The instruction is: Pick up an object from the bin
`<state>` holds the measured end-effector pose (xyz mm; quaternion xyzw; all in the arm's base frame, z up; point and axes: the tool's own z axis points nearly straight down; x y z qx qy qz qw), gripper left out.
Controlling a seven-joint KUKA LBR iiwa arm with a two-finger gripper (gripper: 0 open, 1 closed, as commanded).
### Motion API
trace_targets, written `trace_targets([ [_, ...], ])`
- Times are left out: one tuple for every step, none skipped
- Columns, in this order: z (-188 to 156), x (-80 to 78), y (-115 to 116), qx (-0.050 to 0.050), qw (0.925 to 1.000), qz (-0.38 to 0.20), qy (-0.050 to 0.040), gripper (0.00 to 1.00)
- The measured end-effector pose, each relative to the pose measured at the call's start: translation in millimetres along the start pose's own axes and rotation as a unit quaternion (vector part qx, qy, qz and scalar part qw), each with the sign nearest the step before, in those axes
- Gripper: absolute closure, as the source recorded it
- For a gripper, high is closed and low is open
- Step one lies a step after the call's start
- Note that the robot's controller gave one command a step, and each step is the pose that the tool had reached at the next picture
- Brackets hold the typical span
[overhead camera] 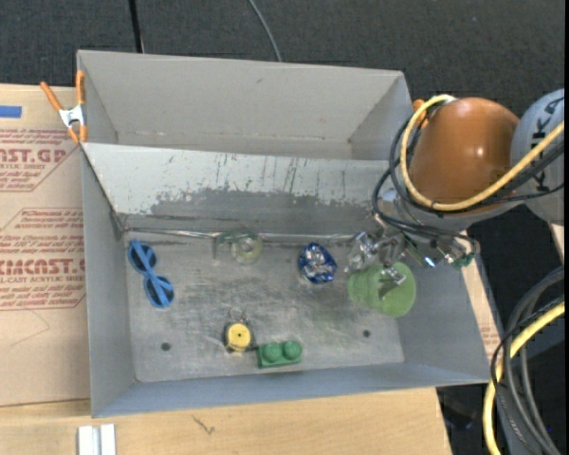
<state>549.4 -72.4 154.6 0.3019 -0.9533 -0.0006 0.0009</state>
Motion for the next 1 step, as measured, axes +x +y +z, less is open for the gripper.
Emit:
trace_targets([
  [-97.9,-1.3,-4.8,0.004,0.9999,0.011,-0.0053,1.00],
])
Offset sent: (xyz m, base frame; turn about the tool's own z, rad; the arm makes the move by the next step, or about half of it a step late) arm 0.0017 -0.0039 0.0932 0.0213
